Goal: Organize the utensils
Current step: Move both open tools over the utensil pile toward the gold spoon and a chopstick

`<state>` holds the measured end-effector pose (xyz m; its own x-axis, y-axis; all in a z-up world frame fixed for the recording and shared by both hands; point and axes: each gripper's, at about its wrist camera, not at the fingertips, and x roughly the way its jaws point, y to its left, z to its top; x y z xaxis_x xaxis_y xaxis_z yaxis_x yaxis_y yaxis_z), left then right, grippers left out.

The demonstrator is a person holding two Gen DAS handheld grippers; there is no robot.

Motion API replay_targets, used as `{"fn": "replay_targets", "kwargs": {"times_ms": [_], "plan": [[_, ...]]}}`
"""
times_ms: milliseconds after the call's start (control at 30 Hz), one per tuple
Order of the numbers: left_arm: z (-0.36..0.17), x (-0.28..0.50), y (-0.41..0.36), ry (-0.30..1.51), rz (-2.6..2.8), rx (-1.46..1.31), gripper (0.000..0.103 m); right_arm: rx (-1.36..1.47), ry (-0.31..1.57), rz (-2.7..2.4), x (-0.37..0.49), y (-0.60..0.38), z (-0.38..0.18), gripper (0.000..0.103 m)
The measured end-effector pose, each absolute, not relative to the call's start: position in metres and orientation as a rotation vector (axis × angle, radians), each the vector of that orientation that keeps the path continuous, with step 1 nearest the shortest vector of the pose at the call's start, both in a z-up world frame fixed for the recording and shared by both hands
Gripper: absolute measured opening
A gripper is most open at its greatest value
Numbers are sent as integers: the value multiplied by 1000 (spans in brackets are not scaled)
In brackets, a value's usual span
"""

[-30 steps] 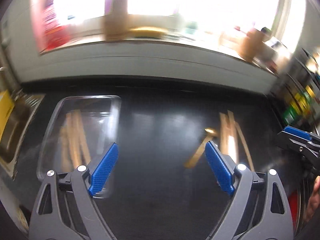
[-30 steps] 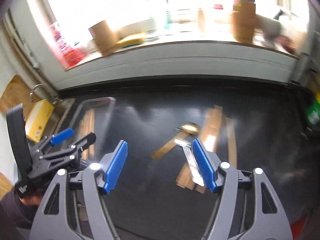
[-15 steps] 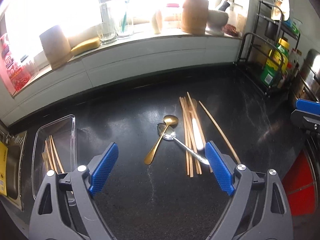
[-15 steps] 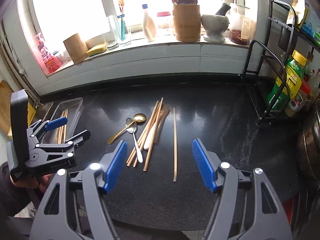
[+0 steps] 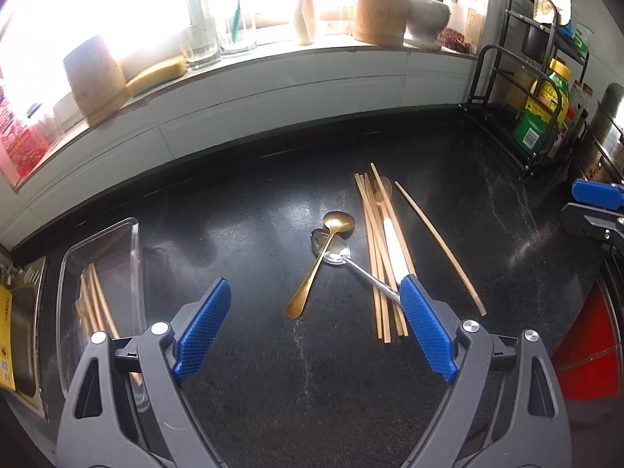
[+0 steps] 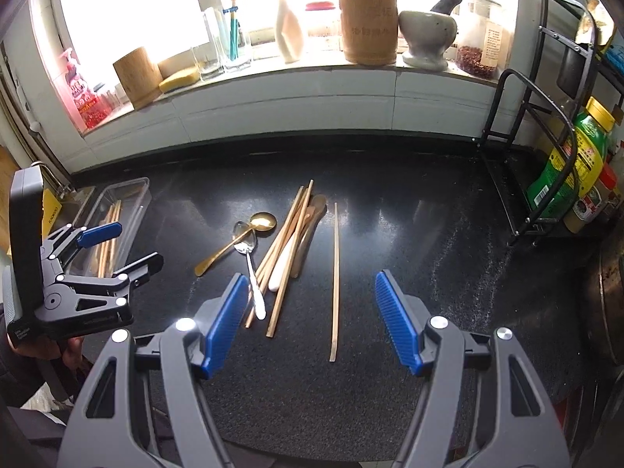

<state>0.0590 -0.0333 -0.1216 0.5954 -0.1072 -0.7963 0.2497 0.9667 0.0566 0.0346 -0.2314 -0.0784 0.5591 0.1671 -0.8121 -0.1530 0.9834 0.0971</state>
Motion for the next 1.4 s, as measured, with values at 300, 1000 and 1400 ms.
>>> {"fn": "replay_targets", "kwargs": {"times_ms": [300,1000,1400], "plan": [[-187,102,-37,974,-323,271,86,-23,1055,181,82,-235,-133,66],[-265,149,-45,990,-560,360,82,-149,1216,173,150,-232,-251,66],[-259,141,-58,1004,-532,358,34,-124,1199,179,160,-226,-248,7]]}}
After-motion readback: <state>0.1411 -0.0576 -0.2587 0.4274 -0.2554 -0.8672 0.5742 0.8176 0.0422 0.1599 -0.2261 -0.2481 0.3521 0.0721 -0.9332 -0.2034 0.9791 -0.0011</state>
